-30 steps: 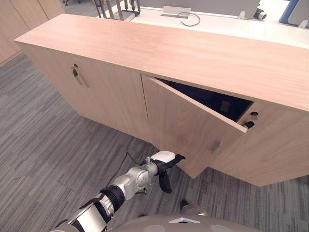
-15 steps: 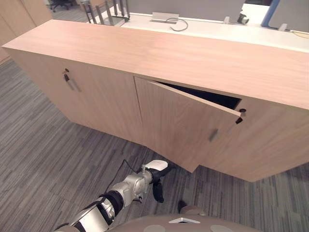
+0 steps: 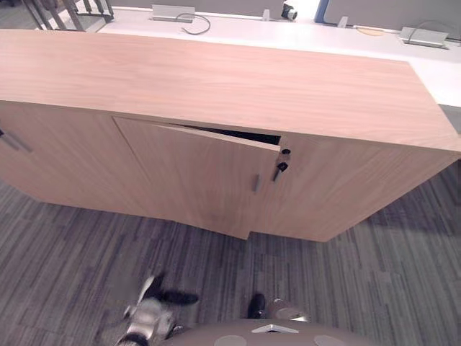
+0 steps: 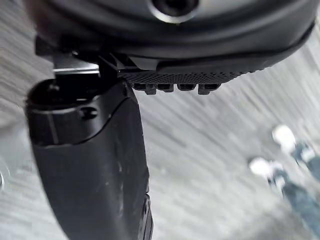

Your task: Walk over to the cabinet, pick up the folder, carry it to the office cabinet, place the folder inside the office cabinet, then close the office cabinet door

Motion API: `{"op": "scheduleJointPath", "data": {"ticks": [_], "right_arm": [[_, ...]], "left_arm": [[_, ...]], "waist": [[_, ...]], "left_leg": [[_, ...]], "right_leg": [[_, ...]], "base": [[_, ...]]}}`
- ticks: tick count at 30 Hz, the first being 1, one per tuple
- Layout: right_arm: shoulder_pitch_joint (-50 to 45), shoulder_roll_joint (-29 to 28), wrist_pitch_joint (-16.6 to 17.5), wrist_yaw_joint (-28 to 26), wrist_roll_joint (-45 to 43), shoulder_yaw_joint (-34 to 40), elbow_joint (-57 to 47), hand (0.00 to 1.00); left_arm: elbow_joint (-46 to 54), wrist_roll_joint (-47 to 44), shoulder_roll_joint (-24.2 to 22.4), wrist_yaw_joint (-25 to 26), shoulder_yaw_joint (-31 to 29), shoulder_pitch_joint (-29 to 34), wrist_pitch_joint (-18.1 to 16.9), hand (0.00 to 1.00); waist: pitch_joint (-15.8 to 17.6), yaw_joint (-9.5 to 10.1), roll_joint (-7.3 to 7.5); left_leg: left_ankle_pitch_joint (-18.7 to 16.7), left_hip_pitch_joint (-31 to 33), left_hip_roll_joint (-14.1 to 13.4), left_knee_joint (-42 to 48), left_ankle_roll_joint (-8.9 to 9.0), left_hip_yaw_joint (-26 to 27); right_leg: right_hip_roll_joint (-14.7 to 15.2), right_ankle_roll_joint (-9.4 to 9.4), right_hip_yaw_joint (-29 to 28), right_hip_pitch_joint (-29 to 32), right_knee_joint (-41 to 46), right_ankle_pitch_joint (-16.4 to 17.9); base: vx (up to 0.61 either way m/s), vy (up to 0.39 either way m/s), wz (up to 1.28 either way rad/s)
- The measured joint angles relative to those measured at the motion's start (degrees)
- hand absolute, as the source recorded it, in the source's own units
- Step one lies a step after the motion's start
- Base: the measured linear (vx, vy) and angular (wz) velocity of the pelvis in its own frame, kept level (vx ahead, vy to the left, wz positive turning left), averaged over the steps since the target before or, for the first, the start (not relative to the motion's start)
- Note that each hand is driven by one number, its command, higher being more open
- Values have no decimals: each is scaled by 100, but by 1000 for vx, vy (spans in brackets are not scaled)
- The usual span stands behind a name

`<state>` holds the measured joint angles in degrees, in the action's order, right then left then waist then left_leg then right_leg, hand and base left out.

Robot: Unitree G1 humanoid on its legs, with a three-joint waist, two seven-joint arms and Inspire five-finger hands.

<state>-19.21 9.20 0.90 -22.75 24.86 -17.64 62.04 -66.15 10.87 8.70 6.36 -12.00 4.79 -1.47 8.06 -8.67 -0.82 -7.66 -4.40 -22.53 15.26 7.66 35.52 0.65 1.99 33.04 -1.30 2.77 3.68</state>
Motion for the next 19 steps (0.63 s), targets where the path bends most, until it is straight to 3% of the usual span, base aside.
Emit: {"op": "scheduleJointPath", "data": {"ticks": [2,3,4,6,8,11,14,19], "right_arm": [[442,175,39,419,474,200,75,100],[726,684,-32,952,622,585,-35,100],[818,659,6,1055,617,639,-58,100],[848,536,78,1094,619,724,-25,100],[852,345,111,1093,639,914,86,100],[1178,66,-40,1370,512,2238,698,100],[1156,-116,-364,1668,126,3011,913,100],[983,-239,-536,1820,-382,3167,912,100]], "left_arm": [[42,-695,-129,69,-505,167,24,100],[226,-1217,-432,61,-483,208,-114,100],[252,-1367,-445,-1,-468,236,-127,100],[235,-1588,-452,-167,-471,269,-126,100],[257,-1643,-416,-289,-479,277,-144,100],[331,-1972,-449,-654,-317,498,-154,100],[438,-1969,-365,-764,178,489,-173,100],[621,-1954,-139,-843,945,456,-222,100]], "waist": [[57,251,-26],[69,538,-52],[72,537,-97],[55,544,-132],[18,564,-49],[-130,591,-26],[-183,570,-96],[-309,577,-45]], "left_leg": [[-67,335,-99,640,-140,-835],[-400,684,846,550,-5,-2424],[-283,708,1040,210,-4,-2567],[-127,636,1134,43,-30,-2581],[-94,504,1269,-208,-84,-2537],[290,131,1625,-1173,-254,-2195],[321,76,1781,-1271,-304,-2326],[306,-109,1916,-1393,-370,-2254]], "right_leg": [[-83,90,-129,-101,19,13],[209,-7,-304,-215,26,-1],[228,-71,-347,-258,62,-6],[239,-190,-451,-312,105,-10],[310,-285,-517,-315,-9,-81],[481,-415,-800,-143,-200,-277],[565,-504,-761,-229,-284,-334],[636,-585,-882,-385,-470,-466]], "base": [[162,15,-38],[179,247,-35],[126,303,-48],[85,166,-19],[82,143,-14],[72,156,-40],[74,104,5],[24,78,-5]]}}
